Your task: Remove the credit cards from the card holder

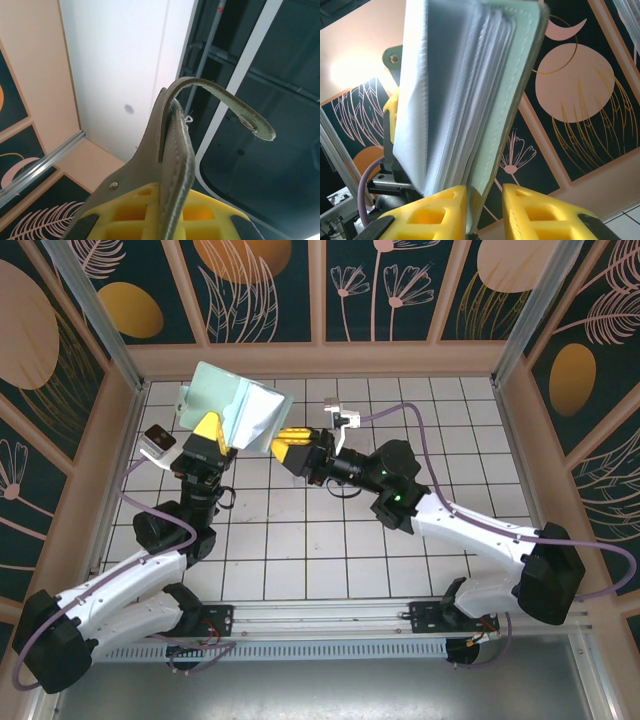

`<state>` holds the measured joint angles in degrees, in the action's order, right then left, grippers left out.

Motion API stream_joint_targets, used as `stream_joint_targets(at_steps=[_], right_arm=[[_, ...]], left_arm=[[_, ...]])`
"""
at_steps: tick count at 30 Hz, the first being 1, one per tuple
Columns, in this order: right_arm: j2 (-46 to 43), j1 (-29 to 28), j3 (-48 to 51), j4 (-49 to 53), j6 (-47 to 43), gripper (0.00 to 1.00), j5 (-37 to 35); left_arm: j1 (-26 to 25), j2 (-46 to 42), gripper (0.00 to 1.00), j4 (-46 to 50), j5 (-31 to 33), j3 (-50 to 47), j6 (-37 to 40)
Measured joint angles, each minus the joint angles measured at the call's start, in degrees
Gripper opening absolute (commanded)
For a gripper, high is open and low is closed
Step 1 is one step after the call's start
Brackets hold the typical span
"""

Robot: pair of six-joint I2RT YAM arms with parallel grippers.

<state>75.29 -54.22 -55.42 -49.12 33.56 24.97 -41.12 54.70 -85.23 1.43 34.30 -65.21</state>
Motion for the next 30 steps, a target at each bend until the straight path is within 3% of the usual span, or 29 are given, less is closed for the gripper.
stream_joint_targets(at_steps=[19,30], right_arm=[[0.7,0.5,0.0,-3.0,-0.4,0.24,1.9],[-3.9,0.5,0.2,-3.0,-3.0,0.33,1.5]], left_arm=[[0.0,-1.3,0.00,1.9,-1.4,2.0,0.6],[0.0,-1.3,0.00,1.9,-1.7,2.7,0.6]])
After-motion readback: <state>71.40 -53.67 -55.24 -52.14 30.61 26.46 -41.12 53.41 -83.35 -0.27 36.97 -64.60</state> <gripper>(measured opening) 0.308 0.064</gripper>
